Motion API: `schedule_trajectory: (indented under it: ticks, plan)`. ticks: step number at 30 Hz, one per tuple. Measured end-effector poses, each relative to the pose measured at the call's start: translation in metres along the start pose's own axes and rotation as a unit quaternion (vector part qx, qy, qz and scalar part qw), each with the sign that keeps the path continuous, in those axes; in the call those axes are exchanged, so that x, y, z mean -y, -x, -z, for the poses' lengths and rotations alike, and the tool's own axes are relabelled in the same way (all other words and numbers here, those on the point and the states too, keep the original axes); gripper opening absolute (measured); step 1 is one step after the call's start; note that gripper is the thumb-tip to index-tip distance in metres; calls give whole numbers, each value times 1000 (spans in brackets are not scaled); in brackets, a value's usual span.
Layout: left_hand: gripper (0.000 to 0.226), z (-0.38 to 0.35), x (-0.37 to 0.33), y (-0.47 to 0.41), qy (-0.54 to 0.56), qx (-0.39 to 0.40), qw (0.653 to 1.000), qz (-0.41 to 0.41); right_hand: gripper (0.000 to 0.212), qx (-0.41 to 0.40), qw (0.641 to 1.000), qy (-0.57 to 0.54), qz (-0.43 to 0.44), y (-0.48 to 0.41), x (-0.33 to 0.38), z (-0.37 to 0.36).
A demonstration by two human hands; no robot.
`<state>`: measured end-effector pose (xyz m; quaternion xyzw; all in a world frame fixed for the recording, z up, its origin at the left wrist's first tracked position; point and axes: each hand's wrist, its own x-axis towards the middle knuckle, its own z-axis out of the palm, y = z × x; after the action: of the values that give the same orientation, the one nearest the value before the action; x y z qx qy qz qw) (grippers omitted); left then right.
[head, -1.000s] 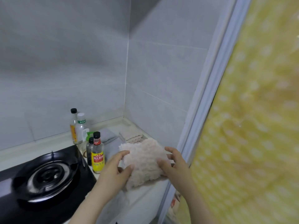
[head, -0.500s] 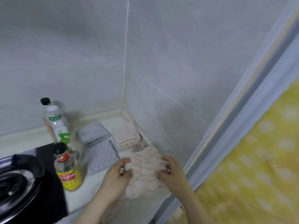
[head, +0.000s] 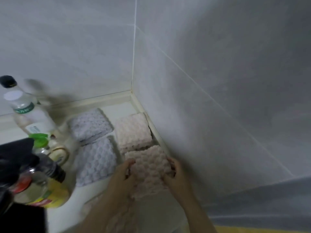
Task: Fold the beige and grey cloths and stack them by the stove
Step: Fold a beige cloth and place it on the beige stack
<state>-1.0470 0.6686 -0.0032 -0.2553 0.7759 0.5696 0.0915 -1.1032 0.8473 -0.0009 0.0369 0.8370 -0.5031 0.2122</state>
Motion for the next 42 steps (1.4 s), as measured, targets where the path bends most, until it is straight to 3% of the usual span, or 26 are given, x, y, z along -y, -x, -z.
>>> schedule_trajectory:
  ticks: [9,16,21,28,36,42]
  plan:
    - [41,-6,0,-17,-36,-26,996,73,37,0,998,62,-11,-27,-9,4]
    - [39,-3,-26,5,-45,-89,995,23,20,33,997,46,47,-21,12,12]
    - [28,4,-36,49,-27,-133,991,-14,39,59,993,39,94,2,27,7]
    - [19,32,-30,127,1,-234,971,-40,36,127,976,37,174,50,62,-15]
    - [21,107,13,246,69,-348,933,-53,35,221,937,34,268,154,108,-109]
    - [21,183,104,389,90,-459,883,-24,35,331,885,53,323,294,125,-224]
